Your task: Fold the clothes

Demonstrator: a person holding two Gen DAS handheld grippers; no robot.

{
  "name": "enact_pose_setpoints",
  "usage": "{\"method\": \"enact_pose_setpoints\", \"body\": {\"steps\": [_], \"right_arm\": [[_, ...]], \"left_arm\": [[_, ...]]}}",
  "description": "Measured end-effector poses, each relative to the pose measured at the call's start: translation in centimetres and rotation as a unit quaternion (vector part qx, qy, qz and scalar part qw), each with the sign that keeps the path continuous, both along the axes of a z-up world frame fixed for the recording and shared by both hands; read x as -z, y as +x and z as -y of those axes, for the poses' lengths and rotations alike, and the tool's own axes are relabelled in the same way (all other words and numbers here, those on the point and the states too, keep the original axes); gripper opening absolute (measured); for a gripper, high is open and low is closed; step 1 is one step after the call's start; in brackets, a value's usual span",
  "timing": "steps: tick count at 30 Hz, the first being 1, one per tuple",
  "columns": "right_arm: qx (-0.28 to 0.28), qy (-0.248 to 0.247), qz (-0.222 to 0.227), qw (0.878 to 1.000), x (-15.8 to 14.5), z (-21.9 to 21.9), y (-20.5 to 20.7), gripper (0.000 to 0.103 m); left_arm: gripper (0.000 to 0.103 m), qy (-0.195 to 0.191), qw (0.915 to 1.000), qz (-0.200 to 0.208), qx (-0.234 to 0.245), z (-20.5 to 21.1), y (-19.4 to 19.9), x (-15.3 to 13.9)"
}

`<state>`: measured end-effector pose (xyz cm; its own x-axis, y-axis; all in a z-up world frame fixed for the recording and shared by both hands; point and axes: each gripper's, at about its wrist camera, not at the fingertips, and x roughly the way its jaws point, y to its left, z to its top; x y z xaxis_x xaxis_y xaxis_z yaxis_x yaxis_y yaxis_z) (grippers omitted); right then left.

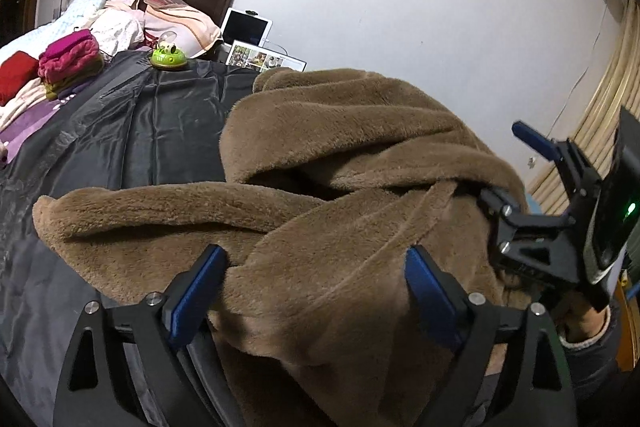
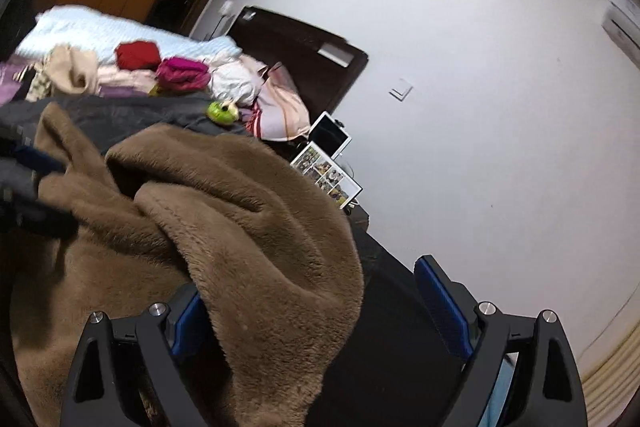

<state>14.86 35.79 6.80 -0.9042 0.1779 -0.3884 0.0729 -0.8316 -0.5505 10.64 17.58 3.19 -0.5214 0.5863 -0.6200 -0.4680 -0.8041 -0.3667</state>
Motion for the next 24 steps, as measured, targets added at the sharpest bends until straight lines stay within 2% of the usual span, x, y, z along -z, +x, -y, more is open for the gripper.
{"method": "enact_pose_setpoints", "body": {"steps": [3, 6, 8, 10, 15, 21, 24], "right_arm": [[-0.02, 0.011, -0.002, 1.0, 0.0, 1.5, -0.5, 0.093], [-0.052, 0.029, 0.022, 0.998, 0.6, 3.4, -1.9, 0.093], [-0.054, 0.03, 0.022, 0.998, 0.7, 3.8, -2.7, 0.093], [-0.029, -0.019, -0.014, 0.999, -1.1, 2.1, -2.3, 0.093], [0.047, -0.087, -0.074, 0.992, -3.9, -4.4, 0.9, 0.093], [0.139, -0.162, -0.142, 0.967, -7.0, -12.3, 4.9, 0.093], [0.174, -0.171, -0.159, 0.957, -6.7, -15.1, 6.7, 0.093]], "left_arm": [[0.095, -0.011, 0.9999, 0.002, 0.009, -0.7, 0.5, 0.2], [0.095, -0.028, 0.9994, -0.002, 0.018, -1.7, 1.2, 0.3], [0.095, -0.041, 0.9989, -0.008, 0.021, -2.1, 1.6, 0.3], [0.095, -0.044, 0.9987, -0.009, 0.023, -2.1, 1.8, 0.4], [0.096, -0.041, 0.9989, -0.001, 0.025, -2.2, 1.7, 0.5], [0.096, -0.047, 0.9978, -0.008, 0.045, -3.7, 2.5, 0.2], [0.096, -0.05, 0.9963, -0.011, 0.069, -5.0, 3.3, 0.0]]}}
